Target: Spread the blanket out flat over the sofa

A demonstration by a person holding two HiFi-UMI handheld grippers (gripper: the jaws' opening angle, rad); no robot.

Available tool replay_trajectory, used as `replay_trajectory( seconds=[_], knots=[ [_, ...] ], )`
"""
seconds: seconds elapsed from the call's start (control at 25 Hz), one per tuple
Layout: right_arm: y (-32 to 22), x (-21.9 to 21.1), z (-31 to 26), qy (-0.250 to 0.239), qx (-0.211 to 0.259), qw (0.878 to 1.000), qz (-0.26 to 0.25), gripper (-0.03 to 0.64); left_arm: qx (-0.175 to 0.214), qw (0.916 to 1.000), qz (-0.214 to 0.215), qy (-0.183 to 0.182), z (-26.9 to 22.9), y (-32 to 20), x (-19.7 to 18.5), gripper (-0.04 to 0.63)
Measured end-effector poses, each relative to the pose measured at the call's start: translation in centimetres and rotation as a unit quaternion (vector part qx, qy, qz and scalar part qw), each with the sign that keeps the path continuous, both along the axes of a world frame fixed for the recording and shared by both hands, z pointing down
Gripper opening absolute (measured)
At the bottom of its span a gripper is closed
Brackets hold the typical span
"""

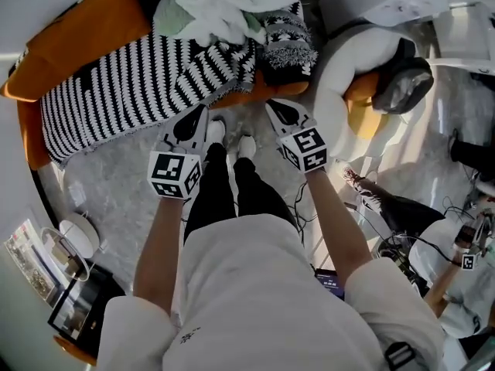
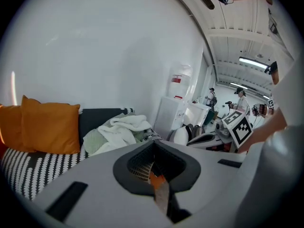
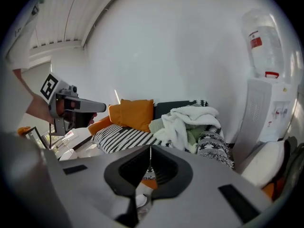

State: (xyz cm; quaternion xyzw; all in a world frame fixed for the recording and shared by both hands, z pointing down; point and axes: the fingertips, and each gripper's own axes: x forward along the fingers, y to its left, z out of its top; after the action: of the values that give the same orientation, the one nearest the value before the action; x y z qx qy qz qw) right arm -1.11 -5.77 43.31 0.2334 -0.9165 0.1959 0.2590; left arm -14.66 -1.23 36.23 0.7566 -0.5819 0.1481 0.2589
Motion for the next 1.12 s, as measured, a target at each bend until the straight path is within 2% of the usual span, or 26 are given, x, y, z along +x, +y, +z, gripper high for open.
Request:
replay_trajectory(
  seconds=[0.24,0.56,0.84,1.12],
  knots=[
    [-0.1,-1.0,5.7,0.037,-0.009,0.999,-0.01,0.025,-0.012,0.999,0.044,0.002,4.9,-2.1,0.5,0.017],
    [-0.7,-1.9,13.1,0.07,-0.035,0.997,0.011,0.025,-0.028,0.9944,0.099,0.022,11.8,-4.1,1.5,0.018],
    [-1.5,-2.6,20.1,0.104,-0.053,0.993,0.026,0.026,-0.048,0.9933,0.099,0.035,17.9,-5.3,0.9,0.017],
    [-2.1,-3.5,27.2,0.121,-0.07,0.989,0.046,0.026,-0.057,0.9898,0.129,0.021,23.7,-6.5,0.8,0.018]
  ],
)
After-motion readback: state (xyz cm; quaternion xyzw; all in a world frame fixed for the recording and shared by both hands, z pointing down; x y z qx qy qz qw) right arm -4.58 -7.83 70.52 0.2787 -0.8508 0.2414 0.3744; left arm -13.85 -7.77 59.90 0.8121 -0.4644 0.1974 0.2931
